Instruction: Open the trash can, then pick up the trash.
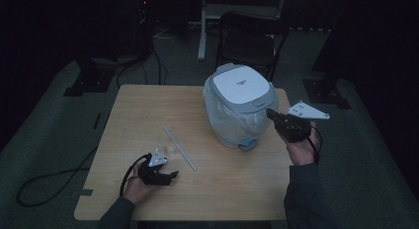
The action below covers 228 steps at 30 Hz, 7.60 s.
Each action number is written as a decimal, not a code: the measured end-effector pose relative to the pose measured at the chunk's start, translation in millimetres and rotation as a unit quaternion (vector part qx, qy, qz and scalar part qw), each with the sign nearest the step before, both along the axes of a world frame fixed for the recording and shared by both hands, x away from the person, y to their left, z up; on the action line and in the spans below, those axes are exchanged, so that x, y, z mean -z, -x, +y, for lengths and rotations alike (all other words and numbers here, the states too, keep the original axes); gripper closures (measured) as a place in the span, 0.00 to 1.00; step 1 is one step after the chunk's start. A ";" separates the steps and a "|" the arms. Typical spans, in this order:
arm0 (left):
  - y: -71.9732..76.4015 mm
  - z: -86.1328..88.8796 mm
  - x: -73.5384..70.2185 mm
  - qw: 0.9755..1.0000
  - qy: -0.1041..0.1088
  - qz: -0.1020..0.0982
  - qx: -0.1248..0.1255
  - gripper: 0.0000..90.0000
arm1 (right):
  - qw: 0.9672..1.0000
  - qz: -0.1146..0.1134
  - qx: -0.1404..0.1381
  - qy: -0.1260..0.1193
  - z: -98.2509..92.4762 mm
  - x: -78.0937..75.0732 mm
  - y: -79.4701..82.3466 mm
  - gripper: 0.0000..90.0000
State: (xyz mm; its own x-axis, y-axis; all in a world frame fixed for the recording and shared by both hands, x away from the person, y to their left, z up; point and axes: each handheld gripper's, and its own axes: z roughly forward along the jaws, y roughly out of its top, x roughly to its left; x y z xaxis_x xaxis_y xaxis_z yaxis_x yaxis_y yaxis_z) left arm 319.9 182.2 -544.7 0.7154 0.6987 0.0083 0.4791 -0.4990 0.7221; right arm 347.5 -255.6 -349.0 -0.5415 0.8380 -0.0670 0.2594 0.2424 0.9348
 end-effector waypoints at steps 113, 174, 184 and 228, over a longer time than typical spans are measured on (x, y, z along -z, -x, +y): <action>2.9 0.0 -0.6 1.000 -0.008 0.006 0.007 0.24 | 0.984 0.159 0.017 0.076 -15.3 198.6 -14.3 0.43; -40.6 40.2 -85.3 0.993 0.062 -0.026 -0.099 0.63 | 0.982 0.171 0.010 0.074 -13.4 199.1 -15.2 0.40; -40.6 48.0 -73.5 0.992 0.086 0.017 -0.090 0.66 | 0.982 0.172 0.009 0.073 -12.8 199.1 -15.0 0.40; -28.0 37.6 -79.3 0.998 0.057 -0.021 -0.011 0.97 | 0.982 0.174 0.006 0.071 -12.3 199.2 -15.2 0.39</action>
